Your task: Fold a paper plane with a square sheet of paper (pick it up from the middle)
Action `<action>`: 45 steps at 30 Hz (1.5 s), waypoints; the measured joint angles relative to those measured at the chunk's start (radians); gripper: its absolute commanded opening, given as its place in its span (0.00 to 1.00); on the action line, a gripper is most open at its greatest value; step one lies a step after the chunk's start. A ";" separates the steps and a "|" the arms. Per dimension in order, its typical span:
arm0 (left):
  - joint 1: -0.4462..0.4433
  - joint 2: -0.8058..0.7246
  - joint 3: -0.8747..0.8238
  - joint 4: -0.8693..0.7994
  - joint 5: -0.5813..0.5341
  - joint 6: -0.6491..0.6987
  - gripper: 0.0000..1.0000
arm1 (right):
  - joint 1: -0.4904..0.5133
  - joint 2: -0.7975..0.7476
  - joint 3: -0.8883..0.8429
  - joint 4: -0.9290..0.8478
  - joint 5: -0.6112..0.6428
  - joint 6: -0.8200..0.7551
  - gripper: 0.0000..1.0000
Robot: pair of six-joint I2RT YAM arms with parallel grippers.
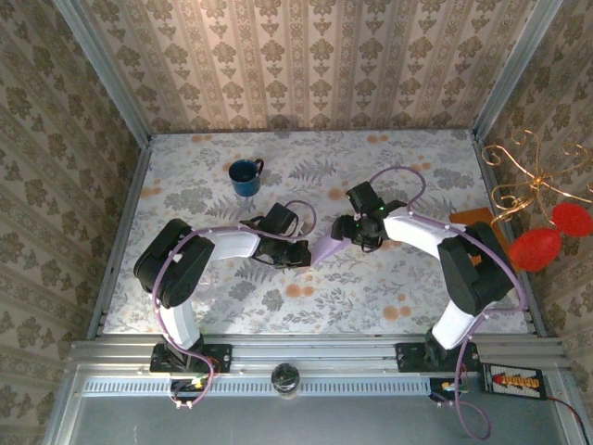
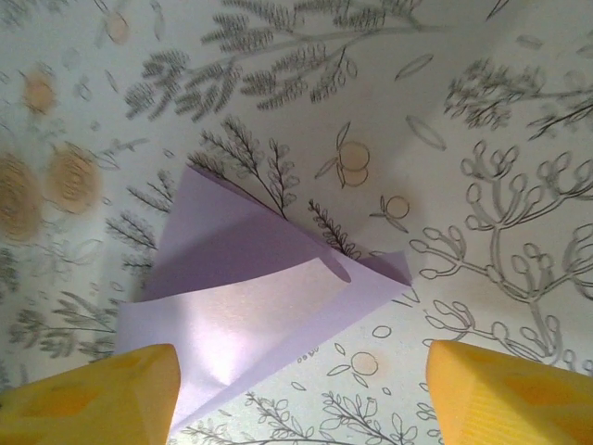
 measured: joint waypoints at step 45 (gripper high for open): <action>-0.008 0.080 0.097 0.048 0.015 0.000 0.12 | 0.032 0.111 0.064 -0.042 0.054 0.002 0.47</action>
